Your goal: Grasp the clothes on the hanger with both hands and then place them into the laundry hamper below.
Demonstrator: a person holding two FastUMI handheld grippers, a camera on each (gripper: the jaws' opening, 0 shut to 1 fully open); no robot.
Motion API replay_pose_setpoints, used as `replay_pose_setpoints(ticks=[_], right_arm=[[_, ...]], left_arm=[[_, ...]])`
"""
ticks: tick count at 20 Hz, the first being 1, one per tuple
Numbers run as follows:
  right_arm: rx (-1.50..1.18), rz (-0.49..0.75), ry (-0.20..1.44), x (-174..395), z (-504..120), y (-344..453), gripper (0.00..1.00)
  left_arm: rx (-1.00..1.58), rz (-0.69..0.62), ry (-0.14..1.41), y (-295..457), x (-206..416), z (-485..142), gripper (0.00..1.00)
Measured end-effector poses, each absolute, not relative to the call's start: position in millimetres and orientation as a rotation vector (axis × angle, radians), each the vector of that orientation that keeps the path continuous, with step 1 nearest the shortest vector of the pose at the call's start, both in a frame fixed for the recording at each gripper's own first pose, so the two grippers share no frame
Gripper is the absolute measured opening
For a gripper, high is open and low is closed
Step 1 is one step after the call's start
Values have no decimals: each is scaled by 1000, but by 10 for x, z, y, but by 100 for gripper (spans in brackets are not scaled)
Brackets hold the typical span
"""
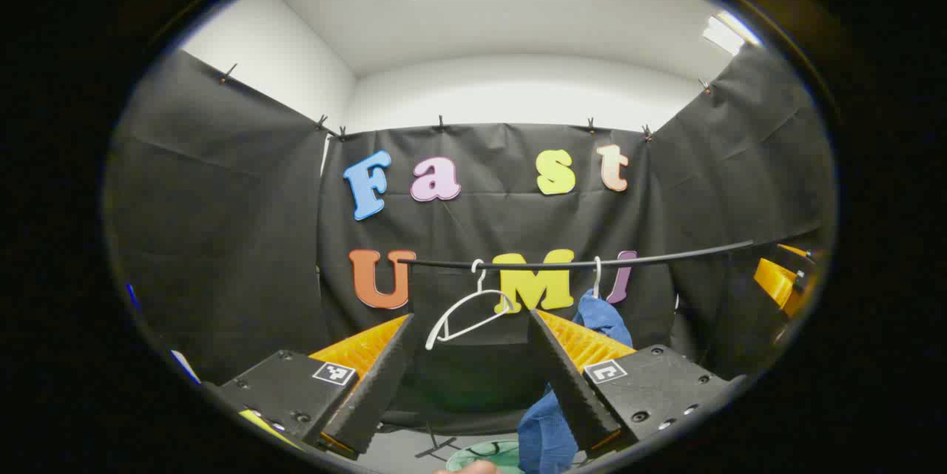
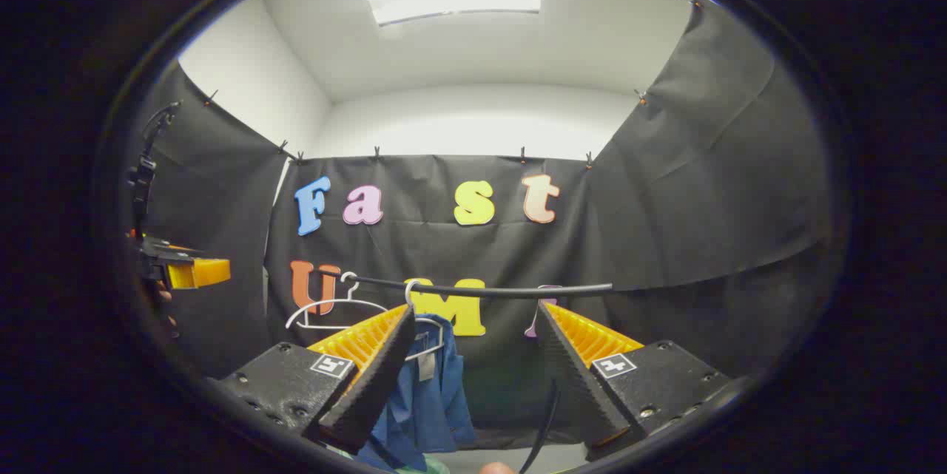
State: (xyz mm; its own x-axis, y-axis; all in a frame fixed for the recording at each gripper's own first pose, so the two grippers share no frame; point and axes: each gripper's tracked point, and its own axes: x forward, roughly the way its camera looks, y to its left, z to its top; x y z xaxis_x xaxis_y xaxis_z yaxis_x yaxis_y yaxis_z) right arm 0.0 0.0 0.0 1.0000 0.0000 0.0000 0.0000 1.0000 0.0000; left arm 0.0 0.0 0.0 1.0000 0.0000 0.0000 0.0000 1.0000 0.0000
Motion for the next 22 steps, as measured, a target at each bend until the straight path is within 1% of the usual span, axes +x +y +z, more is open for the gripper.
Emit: replay_pose_setpoints(ticks=[4, 7, 12, 14, 19, 22], right_arm=[[-2, 36, -14, 140, 1, -84, 100], [-5, 50, -11, 240, -51, -219, 100], [0, 71, -12, 348, -104, -325, 100], [-6, 74, -11, 378, -94, -355, 100], [-13, 80, 7, 416, -176, -427, 100], [-9, 90, 22, 428, -245, -511, 100]], left_arm=[[5, 14, 9, -235, -4, -54, 100], [13, 2, 14, -492, 11, -96, 100], [15, 27, 35, -689, 21, -167, 99], [-1, 8, 42, -835, 23, -182, 99], [-22, -62, 79, -1335, 13, -328, 92], [-24, -91, 116, -1654, 26, -500, 92]])
